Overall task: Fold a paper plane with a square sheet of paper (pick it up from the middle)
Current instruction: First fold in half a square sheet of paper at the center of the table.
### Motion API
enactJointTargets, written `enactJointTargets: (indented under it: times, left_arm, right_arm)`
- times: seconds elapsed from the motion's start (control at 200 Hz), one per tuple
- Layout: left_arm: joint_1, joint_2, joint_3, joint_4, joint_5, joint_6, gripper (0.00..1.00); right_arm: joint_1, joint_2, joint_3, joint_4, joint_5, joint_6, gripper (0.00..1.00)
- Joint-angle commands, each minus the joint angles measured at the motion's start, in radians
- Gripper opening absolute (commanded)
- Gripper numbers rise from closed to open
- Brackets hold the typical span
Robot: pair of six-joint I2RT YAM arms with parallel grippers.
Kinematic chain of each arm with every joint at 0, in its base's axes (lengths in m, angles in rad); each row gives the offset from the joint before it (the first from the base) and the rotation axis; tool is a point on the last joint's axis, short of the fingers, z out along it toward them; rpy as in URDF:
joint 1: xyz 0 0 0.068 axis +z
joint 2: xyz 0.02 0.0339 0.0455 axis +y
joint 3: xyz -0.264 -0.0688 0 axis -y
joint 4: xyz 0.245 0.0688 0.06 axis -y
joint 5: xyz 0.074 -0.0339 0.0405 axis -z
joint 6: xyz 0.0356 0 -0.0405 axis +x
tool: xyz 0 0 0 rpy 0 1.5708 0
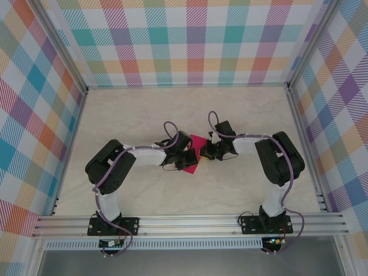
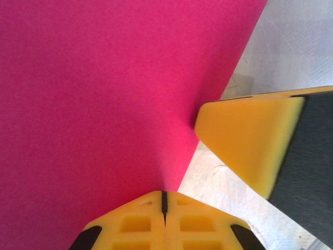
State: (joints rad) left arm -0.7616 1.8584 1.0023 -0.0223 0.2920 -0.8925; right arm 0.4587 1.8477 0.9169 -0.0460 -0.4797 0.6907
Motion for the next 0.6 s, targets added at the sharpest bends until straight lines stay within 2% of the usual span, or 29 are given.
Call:
enactJointTargets:
  times: [0.0, 0.305, 0.595]
  left_arm:
    - [-0.007, 0.013, 0.029, 0.04, 0.028, 0.012, 0.0]
    - [-0.006, 0.052, 0.058, 0.023, -0.003, 0.04, 0.0]
    - [-0.007, 0.065, -0.013, 0.014, -0.004, 0.033, 0.0]
  right_arm:
    - [0.0, 0.022, 0.023, -0.034, 0.011, -0.03, 0.04]
    - [0.0, 0.033, 0.025, -0.032, 0.003, -0.03, 0.04]
    - [-0.003, 0.04, 0.034, -0.044, 0.01, -0.047, 0.04]
